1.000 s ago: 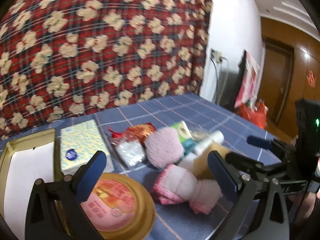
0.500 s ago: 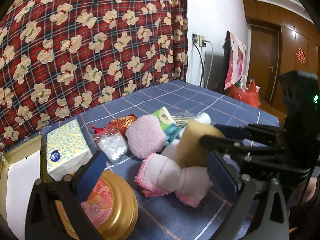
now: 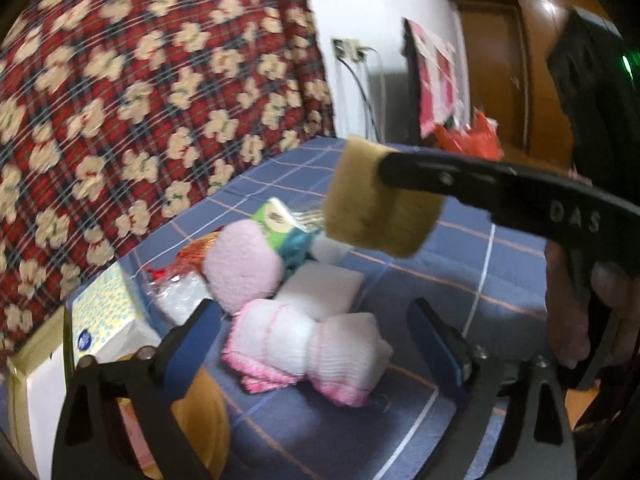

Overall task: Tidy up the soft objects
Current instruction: 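Grasp the yellow sponge with the right tool while the left tool grasps the pink-white towel, then carry the towel with the left tool and the sponge with the right tool toward the gold tray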

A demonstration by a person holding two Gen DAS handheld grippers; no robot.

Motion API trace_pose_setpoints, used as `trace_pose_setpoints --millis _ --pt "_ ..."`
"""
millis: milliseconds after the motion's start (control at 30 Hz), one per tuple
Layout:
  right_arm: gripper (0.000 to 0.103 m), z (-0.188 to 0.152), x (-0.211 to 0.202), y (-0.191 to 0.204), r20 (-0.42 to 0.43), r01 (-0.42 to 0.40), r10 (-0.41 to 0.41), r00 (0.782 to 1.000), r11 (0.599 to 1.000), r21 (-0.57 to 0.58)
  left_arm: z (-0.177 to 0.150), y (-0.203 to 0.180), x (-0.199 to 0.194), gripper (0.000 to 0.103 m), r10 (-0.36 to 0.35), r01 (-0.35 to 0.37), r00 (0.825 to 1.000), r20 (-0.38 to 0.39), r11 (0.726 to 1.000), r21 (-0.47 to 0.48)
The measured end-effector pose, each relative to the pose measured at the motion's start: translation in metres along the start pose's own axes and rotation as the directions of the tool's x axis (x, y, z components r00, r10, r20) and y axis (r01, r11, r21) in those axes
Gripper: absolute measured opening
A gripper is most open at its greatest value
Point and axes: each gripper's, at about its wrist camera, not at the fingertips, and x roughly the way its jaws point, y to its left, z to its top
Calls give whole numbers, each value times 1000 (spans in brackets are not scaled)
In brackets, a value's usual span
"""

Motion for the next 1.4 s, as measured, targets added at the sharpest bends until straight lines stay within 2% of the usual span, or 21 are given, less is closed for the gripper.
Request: trace_pose_setpoints --millis 100,167,233,300,333,367,467,533,800,1000,1200,1400 --pt "39 -1 0 -5 1 -3 3 1000 1000 16 -3 -12 12 81 9 -6 999 -47 998 58" --pt "39 -1 -1 -7 6 -2 2 1000 1000 17 -7 -16 21 69 34 -27 996 -83 996 83" --pt "39 -2 -3 -9 4 -7 7 1000 1000 19 -8 -19 29 64 51 -40 992 -115 995 96" --pt "39 -2 -3 -11 5 -11 11 1000 1000 25 -8 -15 27 60 36 -28 994 -103 997 75" --pt "39 -3 -3 -11 6 -13 13 1000 1000 26 -8 -13 26 53 28 -22 995 -100 998 62" --pt "39 -3 -3 -11 7 -12 12 1000 1000 25 -8 -9 25 41 19 -15 995 -97 999 42" --pt "39 -2 -4 -11 19 -3 2 1000 1000 17 -8 -4 20 24 1 -1 998 -66 1000 4" --pt "39 0 -4 -10 30 -2 1 1000 1000 19 -7 -1 17 19 0 -1 999 -51 1000 -13" --pt "39 15 9 -1 87 20 -20 996 1000 3 0 32 -8 17 70 -58 994 83 989 -139" --pt "39 21 25 5 127 36 -35 991 999 -10 2 58 -27 17 150 -106 973 177 965 -239" --pt "39 31 40 9 155 44 -42 987 999 -15 0 83 -47 17 249 -156 936 250 928 -339" --pt "39 42 51 27 185 31 -20 982 998 -56 -5 102 -64 17 388 -262 880 274 877 -403"
